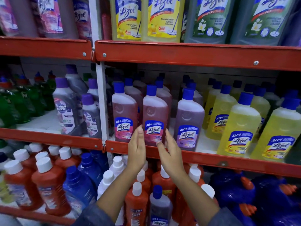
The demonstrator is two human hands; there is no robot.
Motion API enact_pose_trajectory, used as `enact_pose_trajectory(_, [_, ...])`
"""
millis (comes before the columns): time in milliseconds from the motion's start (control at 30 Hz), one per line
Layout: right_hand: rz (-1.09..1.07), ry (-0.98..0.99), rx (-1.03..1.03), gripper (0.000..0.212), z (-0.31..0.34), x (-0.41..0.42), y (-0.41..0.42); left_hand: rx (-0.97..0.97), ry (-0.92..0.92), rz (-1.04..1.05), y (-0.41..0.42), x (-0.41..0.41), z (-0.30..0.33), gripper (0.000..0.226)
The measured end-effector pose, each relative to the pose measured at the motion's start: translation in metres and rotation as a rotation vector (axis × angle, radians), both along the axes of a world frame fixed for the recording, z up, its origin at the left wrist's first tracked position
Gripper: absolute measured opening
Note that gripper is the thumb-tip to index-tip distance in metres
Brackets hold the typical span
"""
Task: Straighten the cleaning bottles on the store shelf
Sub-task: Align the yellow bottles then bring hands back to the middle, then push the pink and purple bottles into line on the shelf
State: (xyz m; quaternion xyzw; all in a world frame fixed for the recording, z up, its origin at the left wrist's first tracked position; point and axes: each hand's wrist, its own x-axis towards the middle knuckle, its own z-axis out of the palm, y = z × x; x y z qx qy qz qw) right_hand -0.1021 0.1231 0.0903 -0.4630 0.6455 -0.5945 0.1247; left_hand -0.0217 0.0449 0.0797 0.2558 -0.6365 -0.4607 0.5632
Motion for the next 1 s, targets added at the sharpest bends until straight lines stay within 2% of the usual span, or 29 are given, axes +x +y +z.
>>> enact_pose_trajectory(67, [0.006,-0.065,0.035,0.065,-0.002,-0.001,-0.008,0.063,0.040,-0.042,-0.004,0.001,0.003,0.068])
enact_pose_trajectory(267, [-0.090,-0.100,0.077,0.068,0.000,0.006,-0.010,0.063,0.041,-0.077,-0.001,-0.003,0.007,0.043])
enact_pose_trajectory(567, [-0.089,-0.077,0.101,0.072,0.000,0.012,-0.011,0.069,0.079,-0.136,0.004,-0.003,0.007,0.036])
enact_pose_trajectory(667, [-0.131,-0.009,0.103,0.070,0.002,0.011,-0.008,0.093,0.091,-0.148,0.005,-0.003,0.006,0.042])
enact_pose_trajectory(767, [-0.185,0.010,0.013,0.059,0.002,0.006,0.002,0.077,0.104,-0.057,0.008,-0.006,0.002,0.043])
enact_pose_trajectory(833, [-0.242,-0.003,-0.104,0.042,0.004,0.002,0.013,-0.015,0.111,0.078,0.016,-0.009,0.002,0.036])
enact_pose_trajectory(900, [-0.339,-0.008,-0.226,0.035,0.008,-0.007,0.025,-0.103,0.130,0.146,0.027,-0.014,0.002,0.040])
enact_pose_trajectory(1000, [-0.426,-0.022,-0.307,0.043,0.011,-0.026,0.035,-0.161,0.100,0.046,0.046,-0.030,0.009,0.051])
